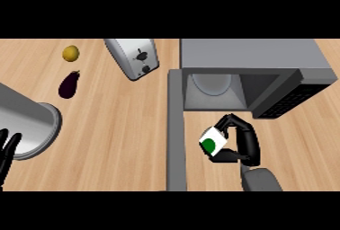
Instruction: Pick up the milk, place it into the microwave and close the microwave
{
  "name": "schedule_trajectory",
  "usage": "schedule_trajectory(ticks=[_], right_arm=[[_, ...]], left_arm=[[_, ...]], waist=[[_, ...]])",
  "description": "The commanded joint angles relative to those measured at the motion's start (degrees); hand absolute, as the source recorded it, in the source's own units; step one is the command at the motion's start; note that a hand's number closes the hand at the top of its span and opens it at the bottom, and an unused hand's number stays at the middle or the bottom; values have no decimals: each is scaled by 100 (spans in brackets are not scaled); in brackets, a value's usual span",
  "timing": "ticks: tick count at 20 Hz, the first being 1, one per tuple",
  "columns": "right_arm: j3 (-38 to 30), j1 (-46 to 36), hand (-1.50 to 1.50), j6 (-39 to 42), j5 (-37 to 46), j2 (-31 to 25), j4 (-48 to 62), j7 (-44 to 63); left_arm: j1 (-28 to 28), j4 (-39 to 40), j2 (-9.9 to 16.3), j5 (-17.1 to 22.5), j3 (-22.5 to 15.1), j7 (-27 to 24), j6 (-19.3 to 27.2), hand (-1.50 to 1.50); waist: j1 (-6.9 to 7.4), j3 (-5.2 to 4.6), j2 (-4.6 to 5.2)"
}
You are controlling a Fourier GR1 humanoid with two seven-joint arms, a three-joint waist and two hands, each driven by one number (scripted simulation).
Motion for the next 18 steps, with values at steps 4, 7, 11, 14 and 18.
schedule_trajectory(ticks=[4, 7, 11, 14, 18], right_arm=[[-40, -1604, 150, -1244, 481, 10, 642, 1488], [-632, -2371, 150, -1034, 373, -379, 1458, 1535], [-828, -2982, 150, -1275, 567, -376, 2682, 1146], [-1148, -3721, 150, -1283, 533, -581, 3644, 939], [-1363, -4008, 150, -1674, 677, -962, 4398, 758]], left_arm=[[-55, -12, 13, 10, 3, 136, -48, -150], [-93, -6, 216, 369, 242, 236, -213, -150], [287, -185, -98, -17, 20, -43, -289, -150], [-208, 298, 56, 193, 153, -3, -292, -150], [-461, 323, 230, 349, 357, 155, -217, -150]], waist=[[50, 1, 13], [76, 3, 25], [110, 5, 30], [158, 8, 68], [273, 14, 131]])
